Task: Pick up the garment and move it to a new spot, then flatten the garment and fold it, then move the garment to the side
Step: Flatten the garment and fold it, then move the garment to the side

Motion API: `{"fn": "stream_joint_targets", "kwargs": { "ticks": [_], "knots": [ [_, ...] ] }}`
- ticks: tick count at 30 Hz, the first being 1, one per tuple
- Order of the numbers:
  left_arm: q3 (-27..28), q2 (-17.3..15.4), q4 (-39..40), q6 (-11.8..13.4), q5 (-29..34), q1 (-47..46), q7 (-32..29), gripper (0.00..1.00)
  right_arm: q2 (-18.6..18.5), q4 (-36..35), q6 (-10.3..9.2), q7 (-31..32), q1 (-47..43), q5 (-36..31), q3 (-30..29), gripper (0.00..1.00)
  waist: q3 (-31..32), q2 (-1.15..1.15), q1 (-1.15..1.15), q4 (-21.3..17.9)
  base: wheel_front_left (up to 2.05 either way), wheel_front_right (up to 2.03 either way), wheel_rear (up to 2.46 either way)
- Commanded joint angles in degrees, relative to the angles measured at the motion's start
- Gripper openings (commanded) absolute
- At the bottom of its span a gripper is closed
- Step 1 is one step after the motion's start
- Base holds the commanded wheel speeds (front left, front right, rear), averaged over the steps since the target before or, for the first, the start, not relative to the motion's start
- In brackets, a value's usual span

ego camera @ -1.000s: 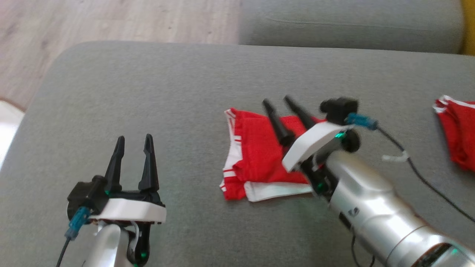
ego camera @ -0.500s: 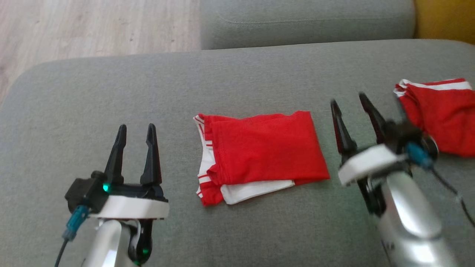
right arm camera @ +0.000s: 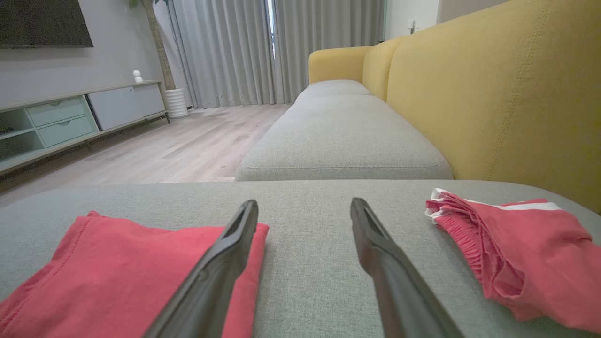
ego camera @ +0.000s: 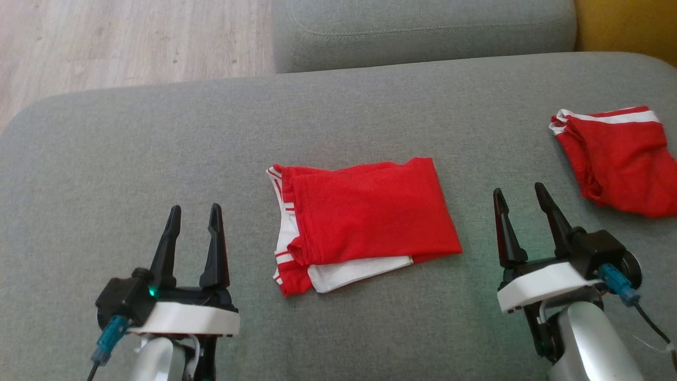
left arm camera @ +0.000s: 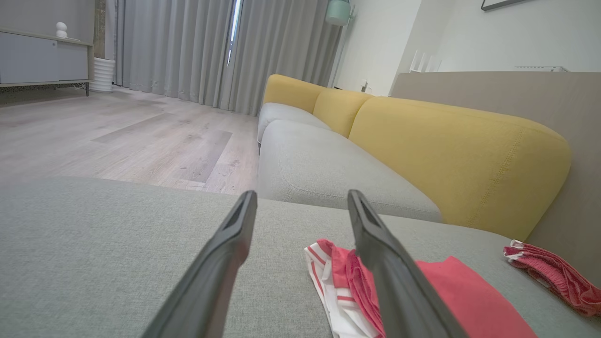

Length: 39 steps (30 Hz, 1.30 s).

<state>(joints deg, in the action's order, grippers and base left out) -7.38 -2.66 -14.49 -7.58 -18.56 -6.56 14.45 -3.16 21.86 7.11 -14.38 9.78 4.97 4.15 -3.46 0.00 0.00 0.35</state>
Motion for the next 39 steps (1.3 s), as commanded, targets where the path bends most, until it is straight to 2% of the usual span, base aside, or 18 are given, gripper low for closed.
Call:
{"fn": "stream_joint_targets", "kwargs": {
  "ticks": [1, 10, 15, 28, 38, 39],
  "knots": [
    [1.93, -0.22, 1.76, 0.09, 0.48, -1.43, 0.55, 1.0, 0.27, -2.27, 0.37, -0.62, 1.45, 0.17, 1.56, 1.0, -0.14, 0.0, 0.0, 0.13, 0.0, 0.0, 0.0],
    [0.48, -0.22, 1.58, 0.09, 1.07, -3.11, 0.55, 1.0, 0.27, -0.3, 0.37, -0.62, 4.47, -1.13, 1.67, 1.0, -2.33, 0.0, 0.0, 1.58, 0.0, 0.0, 0.0],
    [-0.43, -0.22, 1.72, 0.09, 1.22, -4.31, 0.55, 1.0, 0.28, 3.46, 0.37, -0.15, 7.95, -1.64, 1.75, 1.0, -4.16, 0.0, 0.0, 3.03, 0.0, 0.0, 0.0],
    [-2.45, -0.22, 1.02, 0.09, 1.02, -5.97, 0.55, 1.0, 0.28, 19.76, 0.37, 3.71, 13.89, 0.48, 1.94, 1.0, -5.96, 0.0, 0.0, 7.58, 0.0, 0.0, 0.0],
    [-2.89, -0.21, 0.47, 0.09, 1.08, -5.83, 0.55, 1.0, 0.28, 28.67, 0.37, 5.68, 16.8, 3.62, 6.54, 1.0, -5.93, 0.0, 0.0, 9.32, 0.0, 0.0, 0.0],
    [-2.86, -0.21, 0.41, 0.09, 1.09, -5.76, 0.55, 1.0, 0.28, 29.16, 0.37, 5.77, 16.99, 3.82, 7.13, 0.42, -5.85, 0.0, 0.0, 9.31, 0.0, 0.0, 0.0]
  ]
}}
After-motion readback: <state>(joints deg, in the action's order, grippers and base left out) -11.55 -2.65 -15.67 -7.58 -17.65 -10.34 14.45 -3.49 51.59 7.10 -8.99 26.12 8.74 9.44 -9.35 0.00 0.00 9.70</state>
